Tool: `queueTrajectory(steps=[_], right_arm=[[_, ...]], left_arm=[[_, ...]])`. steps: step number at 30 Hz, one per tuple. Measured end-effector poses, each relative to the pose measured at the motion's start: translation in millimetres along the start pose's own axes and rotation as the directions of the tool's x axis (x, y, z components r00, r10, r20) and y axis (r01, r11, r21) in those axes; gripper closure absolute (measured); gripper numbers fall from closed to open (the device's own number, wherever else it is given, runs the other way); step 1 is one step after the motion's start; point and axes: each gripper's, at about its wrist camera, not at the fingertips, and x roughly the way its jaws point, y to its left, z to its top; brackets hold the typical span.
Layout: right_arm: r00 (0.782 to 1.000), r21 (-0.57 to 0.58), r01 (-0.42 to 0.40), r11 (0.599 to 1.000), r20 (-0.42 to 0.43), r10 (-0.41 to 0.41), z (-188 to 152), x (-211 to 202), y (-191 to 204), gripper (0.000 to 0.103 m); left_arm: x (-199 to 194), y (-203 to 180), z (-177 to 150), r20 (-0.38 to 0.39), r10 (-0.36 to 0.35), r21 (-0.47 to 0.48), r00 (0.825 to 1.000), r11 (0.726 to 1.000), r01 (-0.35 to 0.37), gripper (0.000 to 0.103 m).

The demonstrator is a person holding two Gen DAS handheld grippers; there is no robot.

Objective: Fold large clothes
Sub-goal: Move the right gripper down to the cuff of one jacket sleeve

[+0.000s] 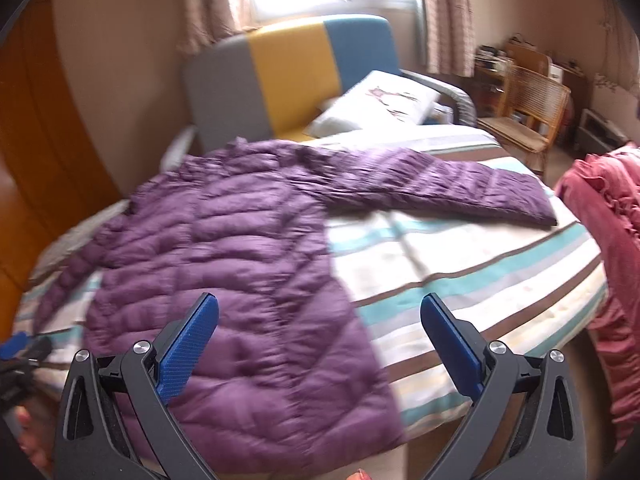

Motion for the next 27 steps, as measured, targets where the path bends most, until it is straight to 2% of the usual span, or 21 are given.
queueTrajectory(steps=[4, 6, 10, 13, 16, 19, 21, 23, 27], right_arm=[[0.994, 0.077, 0.095, 0.992, -0.062, -0.09, 10, 51, -50, 0.003], [0.989, 0.147, 0.131, 0.981, -0.088, -0.119, 16, 75, -81, 0.003], [0.989, 0.314, 0.141, 0.939, -0.076, -0.123, 30, 102, -136, 0.003], [0.993, 0.428, 0.12, 0.896, -0.05, -0.109, 42, 119, -169, 0.005], [0.995, 0.524, 0.101, 0.845, -0.031, -0.099, 52, 137, -198, 0.018], [0.995, 0.638, 0.095, 0.764, -0.032, -0.097, 56, 158, -227, 0.019], [0.995, 0.695, 0.086, 0.714, -0.022, -0.098, 54, 166, -241, 0.024], [0.994, 0.743, 0.057, 0.667, 0.018, -0.106, 54, 171, -254, 0.027], [0.987, 0.809, 0.006, 0.587, 0.089, -0.132, 60, 176, -276, 0.027]], left_arm=[[35, 4, 13, -0.014, 0.021, -0.026, 1.0, 0.999, -0.021, 0.002], [55, 3, 19, -0.013, 0.068, -0.009, 0.998, 0.998, -0.068, 0.002], [85, 3, 29, -0.025, 0.118, 0.027, 0.993, 0.993, -0.118, 0.002], [107, 6, 35, -0.033, 0.156, 0.035, 0.987, 0.987, -0.155, 0.002], [126, 6, 41, -0.032, 0.177, 0.051, 0.984, 0.983, -0.175, 0.002], [140, 8, 46, -0.025, 0.187, 0.045, 0.982, 0.982, -0.186, 0.002], [151, 11, 50, -0.039, 0.188, 0.029, 0.981, 0.982, -0.186, 0.002], [160, 15, 53, -0.053, 0.195, 0.012, 0.979, 0.981, -0.195, 0.002], [175, 20, 56, -0.064, 0.228, 0.008, 0.972, 0.974, -0.228, 0.002]])
